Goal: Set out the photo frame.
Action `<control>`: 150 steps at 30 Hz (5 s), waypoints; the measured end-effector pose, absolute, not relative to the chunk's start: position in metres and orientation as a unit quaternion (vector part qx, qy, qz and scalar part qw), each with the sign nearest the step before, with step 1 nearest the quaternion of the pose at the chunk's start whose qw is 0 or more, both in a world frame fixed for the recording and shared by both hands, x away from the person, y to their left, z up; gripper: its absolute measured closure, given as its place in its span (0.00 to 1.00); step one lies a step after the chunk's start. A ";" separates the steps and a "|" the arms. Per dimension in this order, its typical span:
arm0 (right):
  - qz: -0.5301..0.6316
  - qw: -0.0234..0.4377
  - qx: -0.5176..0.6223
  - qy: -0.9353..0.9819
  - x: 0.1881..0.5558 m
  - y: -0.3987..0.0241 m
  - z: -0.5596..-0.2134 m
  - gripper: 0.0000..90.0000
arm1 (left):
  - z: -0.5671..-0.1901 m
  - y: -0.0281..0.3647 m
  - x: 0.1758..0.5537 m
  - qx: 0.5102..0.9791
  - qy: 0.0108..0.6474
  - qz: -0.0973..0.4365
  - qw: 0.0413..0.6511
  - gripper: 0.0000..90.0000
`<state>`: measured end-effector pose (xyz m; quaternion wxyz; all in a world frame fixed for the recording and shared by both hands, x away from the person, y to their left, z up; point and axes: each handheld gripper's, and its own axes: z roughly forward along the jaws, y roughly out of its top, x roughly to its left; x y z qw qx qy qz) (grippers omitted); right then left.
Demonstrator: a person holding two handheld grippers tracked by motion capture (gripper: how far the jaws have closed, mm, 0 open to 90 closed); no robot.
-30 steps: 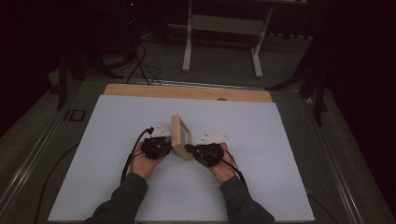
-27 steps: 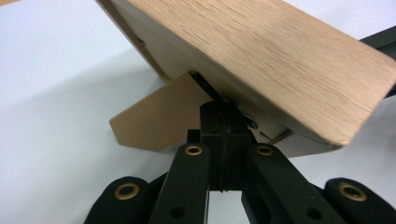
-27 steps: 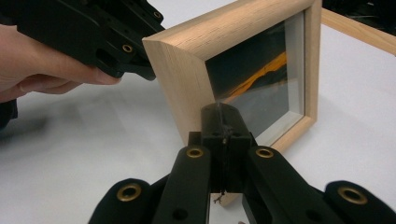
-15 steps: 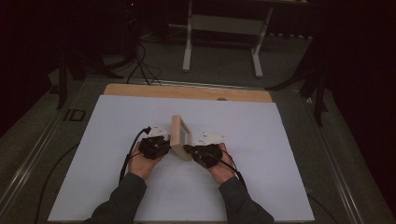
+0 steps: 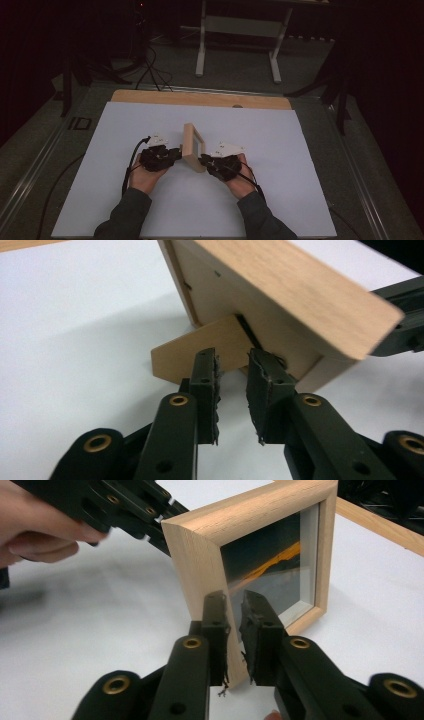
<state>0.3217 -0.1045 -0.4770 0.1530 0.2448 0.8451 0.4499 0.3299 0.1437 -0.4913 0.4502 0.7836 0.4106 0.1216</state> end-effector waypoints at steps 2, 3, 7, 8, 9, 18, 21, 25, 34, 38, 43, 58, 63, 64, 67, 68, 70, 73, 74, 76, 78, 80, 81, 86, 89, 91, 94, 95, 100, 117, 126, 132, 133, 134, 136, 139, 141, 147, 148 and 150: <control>0.450 0.154 0.245 0.845 0.321 -0.105 -0.476 0.85 | -0.490 0.143 0.328 0.785 0.409 0.125 0.448 0.80; 0.450 0.154 0.245 0.845 0.320 -0.106 -0.476 0.84 | -0.490 0.143 0.327 0.785 0.408 0.126 0.448 0.79; 0.446 0.156 0.242 0.847 0.318 -0.107 -0.474 0.80 | -0.489 0.144 0.325 0.786 0.411 0.130 0.444 0.75; 0.445 0.156 0.242 0.848 0.318 -0.108 -0.474 0.80 | -0.488 0.146 0.324 0.785 0.412 0.128 0.445 0.75; 0.443 0.157 0.243 0.848 0.317 -0.109 -0.474 0.80 | -0.488 0.147 0.324 0.784 0.413 0.128 0.445 0.75; 0.437 0.159 0.258 0.847 0.316 -0.123 -0.478 0.77 | -0.481 0.157 0.316 0.773 0.419 0.125 0.460 0.70; 0.440 0.156 0.265 0.844 0.316 -0.127 -0.479 0.74 | -0.479 0.160 0.314 0.770 0.421 0.124 0.464 0.69; 0.438 0.156 0.270 0.843 0.316 -0.130 -0.478 0.71 | -0.479 0.164 0.313 0.766 0.421 0.116 0.472 0.66; 0.443 0.151 0.281 0.838 0.316 -0.137 -0.478 0.67 | -0.471 0.164 0.305 0.765 0.407 0.111 0.486 0.60; 0.443 0.152 0.281 0.838 0.316 -0.138 -0.478 0.65 | -0.467 0.163 0.303 0.764 0.404 0.113 0.490 0.58; 0.441 0.150 0.282 0.839 0.315 -0.138 -0.478 0.64 | -0.464 0.159 0.302 0.763 0.402 0.113 0.494 0.56; 0.441 0.150 0.279 0.839 0.314 -0.138 -0.479 0.64 | -0.463 0.145 0.305 0.765 0.409 0.106 0.486 0.55; 0.443 0.152 0.279 0.838 0.314 -0.139 -0.478 0.64 | -0.463 0.139 0.306 0.767 0.414 0.109 0.478 0.52; 0.443 0.152 0.280 0.838 0.314 -0.139 -0.478 0.64 | -0.463 0.138 0.306 0.767 0.415 0.110 0.477 0.51; 0.444 0.152 0.281 0.837 0.314 -0.139 -0.478 0.63 | -0.463 0.134 0.308 0.765 0.421 0.114 0.474 0.46; 0.445 0.152 0.279 0.838 0.314 -0.140 -0.478 0.63 | -0.463 0.132 0.308 0.764 0.422 0.114 0.475 0.44; 0.447 0.151 0.279 0.837 0.313 -0.140 -0.477 0.63 | -0.463 0.130 0.309 0.764 0.422 0.115 0.474 0.42; 0.447 0.152 0.279 0.837 0.313 -0.140 -0.477 0.63 | -0.463 0.126 0.311 0.765 0.424 0.115 0.471 0.40; 0.447 0.152 0.279 0.837 0.313 -0.140 -0.477 0.63 | -0.463 0.122 0.313 0.766 0.424 0.118 0.469 0.40; 0.446 0.152 0.279 0.837 0.314 -0.140 -0.477 0.63 | -0.465 0.118 0.317 0.768 0.426 0.116 0.463 0.38; 0.445 0.151 0.279 0.837 0.314 -0.140 -0.478 0.63 | -0.467 0.114 0.320 0.770 0.430 0.120 0.456 0.36; 0.444 0.150 0.280 0.838 0.314 -0.140 -0.478 0.63 | -0.468 0.111 0.322 0.771 0.433 0.121 0.452 0.35; 0.444 0.150 0.281 0.838 0.314 -0.140 -0.478 0.63 | -0.469 0.110 0.323 0.770 0.435 0.122 0.451 0.35; 0.446 0.150 0.281 0.837 0.314 -0.141 -0.479 0.63 | -0.471 0.106 0.327 0.769 0.441 0.127 0.445 0.34; 0.445 0.149 0.282 0.837 0.315 -0.141 -0.480 0.63 | -0.471 0.103 0.328 0.770 0.441 0.130 0.441 0.34; 0.444 0.149 0.282 0.837 0.315 -0.141 -0.480 0.63 | -0.471 0.102 0.329 0.770 0.441 0.130 0.443 0.36; 0.445 0.150 0.282 0.837 0.315 -0.141 -0.480 0.63 | -0.472 0.100 0.330 0.765 0.445 0.130 0.448 0.40; 0.445 0.149 0.283 0.836 0.315 -0.141 -0.480 0.63 | -0.472 0.100 0.330 0.763 0.447 0.131 0.448 0.41; 0.451 0.148 0.285 0.833 0.316 -0.144 -0.478 0.59 | -0.471 0.100 0.330 0.762 0.447 0.129 0.451 0.45; 0.469 0.171 0.306 0.811 0.320 -0.155 -0.465 0.53 | -0.468 0.096 0.329 0.773 0.430 0.133 0.447 0.61; 0.476 0.188 0.310 0.801 0.321 -0.158 -0.453 0.53 | -0.467 0.093 0.326 0.782 0.416 0.138 0.444 0.65; 0.480 0.202 0.308 0.796 0.326 -0.156 -0.441 0.53 | -0.468 0.087 0.320 0.796 0.388 0.148 0.440 0.66; 0.480 0.205 0.308 0.795 0.327 -0.155 -0.439 0.53 | -0.468 0.087 0.320 0.798 0.384 0.150 0.439 0.66; 0.480 0.205 0.308 0.795 0.327 -0.155 -0.439 0.53 | -0.468 0.087 0.320 0.798 0.384 0.150 0.439 0.67; 0.483 0.212 0.309 0.791 0.332 -0.154 -0.433 0.53 | -0.468 0.086 0.319 0.803 0.375 0.153 0.438 0.67; 0.484 0.214 0.311 0.789 0.334 -0.152 -0.431 0.53 | -0.468 0.087 0.319 0.804 0.371 0.149 0.439 0.67; 0.491 0.215 0.312 0.784 0.340 -0.150 -0.428 0.53 | -0.468 0.089 0.319 0.809 0.360 0.149 0.440 0.67; 0.497 0.213 0.317 0.780 0.350 -0.140 -0.426 0.56 | -0.468 0.089 0.316 0.816 0.343 0.152 0.440 0.67; 0.496 0.215 0.316 0.780 0.352 -0.139 -0.426 0.56 | -0.468 0.089 0.315 0.817 0.341 0.152 0.440 0.67; 0.495 0.215 0.317 0.779 0.355 -0.136 -0.425 0.56 | -0.469 0.090 0.315 0.818 0.335 0.153 0.441 0.67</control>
